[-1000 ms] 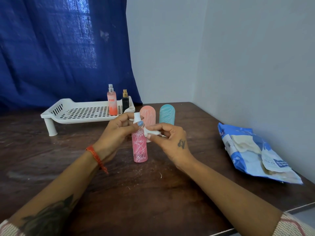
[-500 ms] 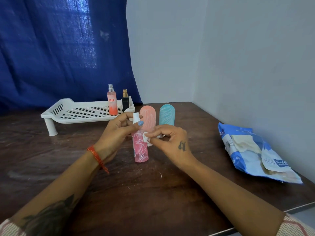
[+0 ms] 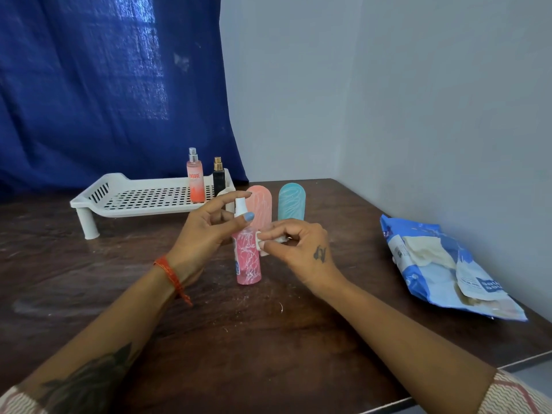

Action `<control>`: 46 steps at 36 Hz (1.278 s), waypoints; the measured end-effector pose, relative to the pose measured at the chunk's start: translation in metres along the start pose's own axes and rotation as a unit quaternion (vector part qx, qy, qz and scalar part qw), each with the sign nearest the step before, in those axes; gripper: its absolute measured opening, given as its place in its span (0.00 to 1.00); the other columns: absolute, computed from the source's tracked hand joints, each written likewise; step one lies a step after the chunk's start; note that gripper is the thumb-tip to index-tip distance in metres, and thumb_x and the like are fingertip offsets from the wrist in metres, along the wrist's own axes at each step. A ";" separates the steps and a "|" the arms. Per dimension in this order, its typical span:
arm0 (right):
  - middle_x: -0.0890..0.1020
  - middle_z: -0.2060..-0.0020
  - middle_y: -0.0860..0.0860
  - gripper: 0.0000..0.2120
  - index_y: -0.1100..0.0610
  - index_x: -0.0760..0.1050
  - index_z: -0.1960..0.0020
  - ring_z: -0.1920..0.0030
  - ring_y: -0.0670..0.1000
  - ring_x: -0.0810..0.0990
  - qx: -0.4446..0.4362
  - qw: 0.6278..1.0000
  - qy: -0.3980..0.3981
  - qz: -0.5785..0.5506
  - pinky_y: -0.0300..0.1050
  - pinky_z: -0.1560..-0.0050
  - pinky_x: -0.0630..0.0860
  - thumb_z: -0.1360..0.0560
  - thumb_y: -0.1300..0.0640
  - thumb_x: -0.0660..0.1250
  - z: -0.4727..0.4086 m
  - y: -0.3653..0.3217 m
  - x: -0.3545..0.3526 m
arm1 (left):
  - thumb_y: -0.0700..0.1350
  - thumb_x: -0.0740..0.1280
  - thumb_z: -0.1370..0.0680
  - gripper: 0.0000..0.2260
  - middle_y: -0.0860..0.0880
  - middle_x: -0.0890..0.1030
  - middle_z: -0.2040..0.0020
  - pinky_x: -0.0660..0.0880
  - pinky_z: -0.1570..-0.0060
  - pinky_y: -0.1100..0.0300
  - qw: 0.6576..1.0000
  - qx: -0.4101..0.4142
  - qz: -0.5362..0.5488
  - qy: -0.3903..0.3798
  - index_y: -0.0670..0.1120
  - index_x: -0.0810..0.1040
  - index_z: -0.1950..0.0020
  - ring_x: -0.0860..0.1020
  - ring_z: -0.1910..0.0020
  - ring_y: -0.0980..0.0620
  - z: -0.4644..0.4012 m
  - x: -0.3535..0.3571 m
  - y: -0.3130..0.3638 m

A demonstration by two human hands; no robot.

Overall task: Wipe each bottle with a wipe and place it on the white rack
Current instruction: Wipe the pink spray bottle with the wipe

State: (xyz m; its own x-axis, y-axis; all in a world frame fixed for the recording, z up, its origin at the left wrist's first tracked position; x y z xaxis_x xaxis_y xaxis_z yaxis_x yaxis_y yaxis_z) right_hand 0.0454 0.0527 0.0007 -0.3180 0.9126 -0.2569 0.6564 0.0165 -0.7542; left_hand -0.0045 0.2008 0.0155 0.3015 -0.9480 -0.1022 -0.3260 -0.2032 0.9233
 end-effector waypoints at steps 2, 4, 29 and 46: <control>0.83 0.59 0.47 0.06 0.58 0.83 0.55 0.55 0.41 0.81 -0.001 1.000 0.004 0.021 0.32 0.53 0.76 0.31 0.65 0.72 0.000 0.001 0.001 | 0.40 0.68 0.26 0.17 0.52 0.81 0.69 0.79 0.57 0.62 1.000 0.004 -0.004 0.000 0.55 0.76 0.40 0.82 0.62 0.56 0.000 0.000 0.000; 0.83 0.58 0.47 0.07 0.57 0.82 0.53 0.55 0.43 0.81 -0.022 0.999 0.024 0.039 0.35 0.53 0.78 0.30 0.63 0.72 0.000 -0.003 0.000 | 0.41 0.68 0.27 0.17 0.52 0.81 0.69 0.80 0.57 0.63 1.000 0.011 -0.006 -0.001 0.55 0.76 0.40 0.81 0.62 0.56 0.001 0.001 0.001; 0.83 0.57 0.47 0.07 0.56 0.82 0.53 0.54 0.43 0.80 -0.024 0.999 0.004 0.022 0.36 0.53 0.77 0.31 0.63 0.73 0.000 -0.003 0.000 | 0.35 0.66 0.25 0.18 0.45 0.79 0.64 0.79 0.57 0.64 0.998 0.031 -0.058 0.012 0.49 0.74 0.36 0.80 0.64 0.58 0.002 0.002 0.007; 0.82 0.58 0.46 0.07 0.56 0.80 0.53 0.58 0.43 0.79 -0.045 0.997 0.018 0.061 0.32 0.60 0.75 0.30 0.60 0.72 0.000 -0.004 0.000 | 0.35 0.66 0.25 0.17 0.54 0.81 0.71 0.77 0.51 0.60 1.000 0.002 -0.023 0.011 0.54 0.76 0.42 0.81 0.63 0.59 0.002 0.003 0.005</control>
State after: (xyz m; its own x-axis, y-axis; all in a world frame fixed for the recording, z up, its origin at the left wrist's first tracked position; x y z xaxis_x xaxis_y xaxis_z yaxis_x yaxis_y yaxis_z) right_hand 0.0422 0.0527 0.0035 -0.2080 0.9242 -0.3204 0.7474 -0.0611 -0.6616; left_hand -0.0073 0.1964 0.0185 0.3367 -0.9316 -0.1367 -0.3146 -0.2481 0.9162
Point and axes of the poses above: each hand's wrist, its own z-axis away from the middle knuckle, its own x-axis out of the palm, y = z × x, the point moved 5 cm from there along -z, towards the middle knuckle
